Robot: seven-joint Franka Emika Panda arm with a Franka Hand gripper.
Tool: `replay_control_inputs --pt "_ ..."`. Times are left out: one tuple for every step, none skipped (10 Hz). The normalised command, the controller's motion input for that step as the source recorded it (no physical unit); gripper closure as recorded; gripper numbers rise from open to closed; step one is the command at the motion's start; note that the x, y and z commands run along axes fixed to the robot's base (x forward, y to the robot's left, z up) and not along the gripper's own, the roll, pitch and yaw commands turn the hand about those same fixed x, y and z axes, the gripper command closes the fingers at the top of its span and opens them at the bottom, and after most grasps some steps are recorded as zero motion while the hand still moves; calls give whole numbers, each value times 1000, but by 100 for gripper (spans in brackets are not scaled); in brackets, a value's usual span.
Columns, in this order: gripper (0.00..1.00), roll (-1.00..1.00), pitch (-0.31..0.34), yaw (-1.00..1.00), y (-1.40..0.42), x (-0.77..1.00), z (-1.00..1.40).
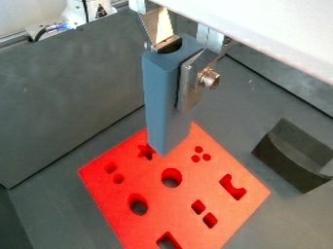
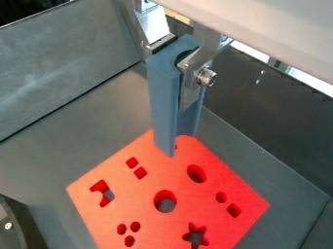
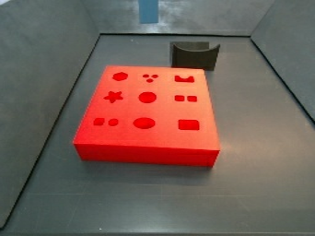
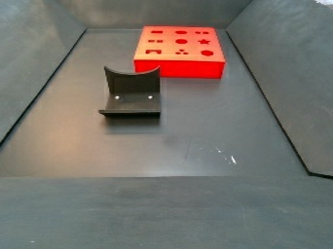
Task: Insert the arch object.
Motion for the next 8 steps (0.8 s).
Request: replay_control_inputs --pt "100 -10 -21 0 0 0 -37" --pt "100 -99 -83 0 0 0 -257" --pt "100 -164 -104 -309 571 109 -691" --pt "100 0 0 -377 534 323 -894" --pt "100 70 30 -363 509 391 -960" --pt "100 84 33 -369 497 394 -954" --pt "100 93 66 -371 454 534 -946" --pt "100 79 66 -403 429 589 -877"
